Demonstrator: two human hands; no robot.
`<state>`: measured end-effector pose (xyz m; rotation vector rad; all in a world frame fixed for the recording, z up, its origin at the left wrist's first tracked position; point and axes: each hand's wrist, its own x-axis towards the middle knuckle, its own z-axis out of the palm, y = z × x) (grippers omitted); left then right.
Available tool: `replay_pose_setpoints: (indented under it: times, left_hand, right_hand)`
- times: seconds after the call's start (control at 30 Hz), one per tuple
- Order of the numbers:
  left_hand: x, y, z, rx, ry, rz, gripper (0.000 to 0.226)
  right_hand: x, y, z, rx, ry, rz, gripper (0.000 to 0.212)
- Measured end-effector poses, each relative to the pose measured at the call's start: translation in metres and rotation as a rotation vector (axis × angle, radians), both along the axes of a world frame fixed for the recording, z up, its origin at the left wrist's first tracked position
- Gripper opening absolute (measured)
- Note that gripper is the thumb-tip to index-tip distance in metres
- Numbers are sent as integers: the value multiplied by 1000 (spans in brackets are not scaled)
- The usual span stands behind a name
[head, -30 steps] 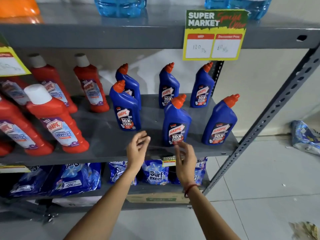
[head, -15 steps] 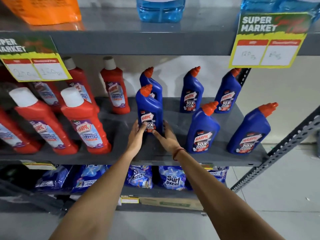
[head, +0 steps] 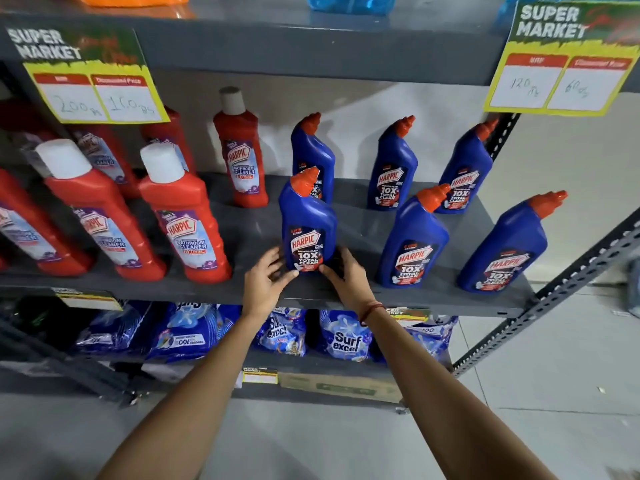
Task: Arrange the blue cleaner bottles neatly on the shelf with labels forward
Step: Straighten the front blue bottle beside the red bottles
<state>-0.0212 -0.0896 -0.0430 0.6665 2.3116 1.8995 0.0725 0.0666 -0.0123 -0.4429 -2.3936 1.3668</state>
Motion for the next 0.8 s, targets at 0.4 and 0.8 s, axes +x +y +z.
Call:
replay_pose_setpoints:
  times: [0.4, 0.8]
  left_hand:
    - [20, -8, 8, -77, 82, 14, 58]
    - [27, -11, 13, -137, 64, 25, 59]
  right_hand:
    - [18, -11, 3, -12, 34, -21, 48]
    - [25, -12, 4, -71, -6, -22, 49]
